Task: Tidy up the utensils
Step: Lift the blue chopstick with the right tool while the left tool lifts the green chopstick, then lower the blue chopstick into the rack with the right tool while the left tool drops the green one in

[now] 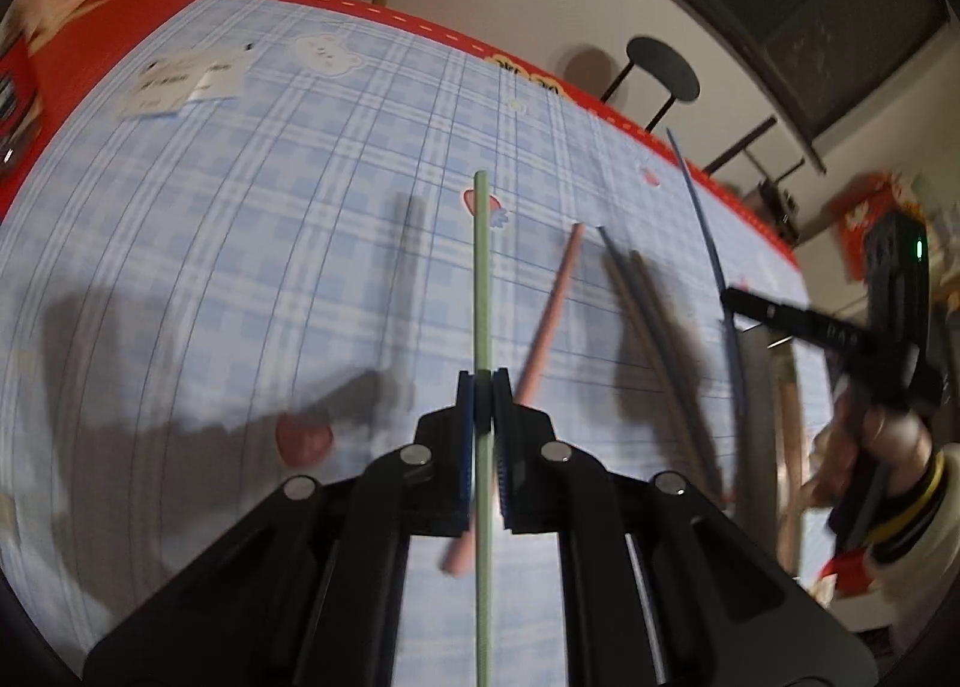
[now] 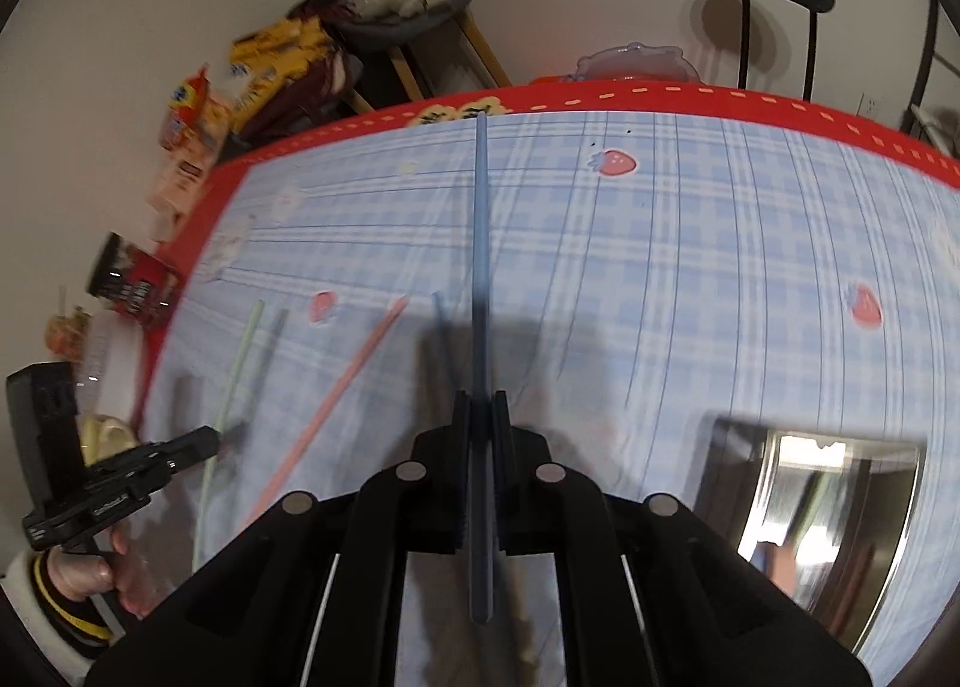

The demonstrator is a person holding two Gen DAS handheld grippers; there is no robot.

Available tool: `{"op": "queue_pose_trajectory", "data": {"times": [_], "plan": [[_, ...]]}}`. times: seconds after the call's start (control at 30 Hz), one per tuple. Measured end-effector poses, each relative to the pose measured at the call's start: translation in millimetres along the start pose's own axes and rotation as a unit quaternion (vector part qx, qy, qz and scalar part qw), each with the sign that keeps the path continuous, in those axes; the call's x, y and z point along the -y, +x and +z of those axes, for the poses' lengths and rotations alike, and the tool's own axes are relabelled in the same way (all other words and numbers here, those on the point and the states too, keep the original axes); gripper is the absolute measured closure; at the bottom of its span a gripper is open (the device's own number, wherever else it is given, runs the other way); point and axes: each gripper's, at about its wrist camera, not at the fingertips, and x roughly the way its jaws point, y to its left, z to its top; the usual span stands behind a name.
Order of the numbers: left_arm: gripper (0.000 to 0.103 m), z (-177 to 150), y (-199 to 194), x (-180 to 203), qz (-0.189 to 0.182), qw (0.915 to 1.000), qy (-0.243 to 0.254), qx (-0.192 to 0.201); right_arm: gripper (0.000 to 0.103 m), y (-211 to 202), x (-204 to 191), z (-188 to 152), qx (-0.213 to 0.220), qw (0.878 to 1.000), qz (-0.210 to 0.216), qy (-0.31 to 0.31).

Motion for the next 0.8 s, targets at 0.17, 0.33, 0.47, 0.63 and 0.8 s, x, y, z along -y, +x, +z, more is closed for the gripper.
{"op": "queue_pose_trajectory", "data": {"times": [0.17,0.33,0.47,0.63,0.8], "plan": [[0.093,-20,-25,12,-0.015,0.9996,-0.018,0.015,0.096,-39,6,-40,0.038,0.999,0.017,0.03],[0.093,-41,-42,39,-0.023,0.9992,-0.019,0.026,0.096,-79,26,-80,0.071,0.995,0.024,0.067],[0.093,-55,-46,60,-0.043,0.998,-0.039,0.025,0.096,-108,52,-111,0.085,0.991,0.016,0.097],[0.093,-71,-34,102,-0.07,0.9972,-0.025,0.004,0.096,-134,80,-143,0.093,0.987,0.007,0.128],[0.093,-84,-19,148,-0.093,0.9956,0.0,-0.006,0.096,-148,95,-165,0.1,0.986,-0.003,0.135]]}}
